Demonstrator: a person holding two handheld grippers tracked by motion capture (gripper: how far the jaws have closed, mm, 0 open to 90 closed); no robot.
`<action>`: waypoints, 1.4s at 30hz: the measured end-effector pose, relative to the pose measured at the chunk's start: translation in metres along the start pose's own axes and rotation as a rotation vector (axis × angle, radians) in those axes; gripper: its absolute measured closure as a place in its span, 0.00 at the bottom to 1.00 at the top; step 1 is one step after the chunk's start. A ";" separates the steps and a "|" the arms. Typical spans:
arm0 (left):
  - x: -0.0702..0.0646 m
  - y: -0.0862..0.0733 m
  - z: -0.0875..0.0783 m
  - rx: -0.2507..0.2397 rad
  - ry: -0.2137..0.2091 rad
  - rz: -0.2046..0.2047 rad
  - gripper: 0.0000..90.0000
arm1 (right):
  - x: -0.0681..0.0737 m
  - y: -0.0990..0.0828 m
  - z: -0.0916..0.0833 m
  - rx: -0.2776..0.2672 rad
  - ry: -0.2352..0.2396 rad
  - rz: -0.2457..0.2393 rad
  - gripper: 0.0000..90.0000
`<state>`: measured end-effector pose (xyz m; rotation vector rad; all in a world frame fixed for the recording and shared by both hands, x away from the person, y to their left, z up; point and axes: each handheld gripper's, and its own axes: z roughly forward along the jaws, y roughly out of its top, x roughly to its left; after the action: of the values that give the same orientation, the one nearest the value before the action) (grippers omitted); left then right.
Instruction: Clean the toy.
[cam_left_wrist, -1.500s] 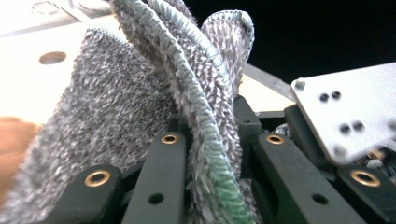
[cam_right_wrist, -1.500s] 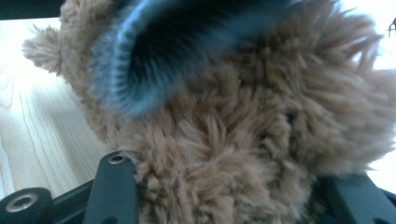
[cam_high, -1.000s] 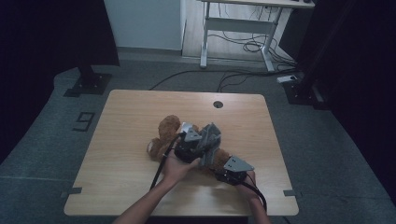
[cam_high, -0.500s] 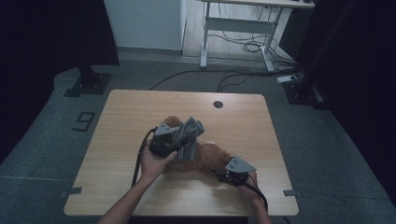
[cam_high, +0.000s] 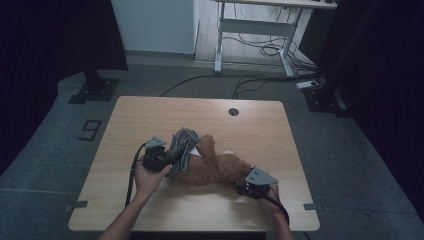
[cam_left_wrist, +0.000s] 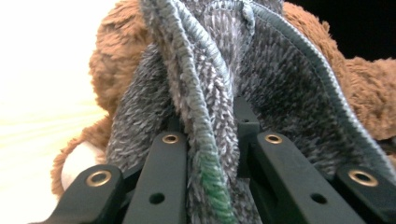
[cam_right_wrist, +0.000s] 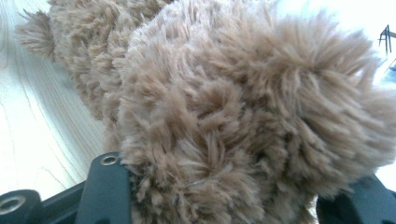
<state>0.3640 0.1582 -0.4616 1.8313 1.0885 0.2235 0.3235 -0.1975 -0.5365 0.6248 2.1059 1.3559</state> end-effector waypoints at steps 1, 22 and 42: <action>-0.002 0.003 -0.001 -0.005 -0.004 0.006 0.88 | 0.000 0.000 0.000 -0.001 0.001 0.000 0.47; -0.045 0.030 0.049 0.079 -0.007 0.120 0.88 | -0.004 -0.001 0.001 -0.014 0.016 0.054 0.37; -0.060 -0.020 0.025 -0.037 -0.039 0.151 0.89 | -0.004 0.029 -0.005 0.022 0.060 0.289 0.07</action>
<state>0.3317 0.1001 -0.4732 1.8789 0.9144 0.2937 0.3253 -0.1926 -0.5075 0.9384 2.1414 1.5229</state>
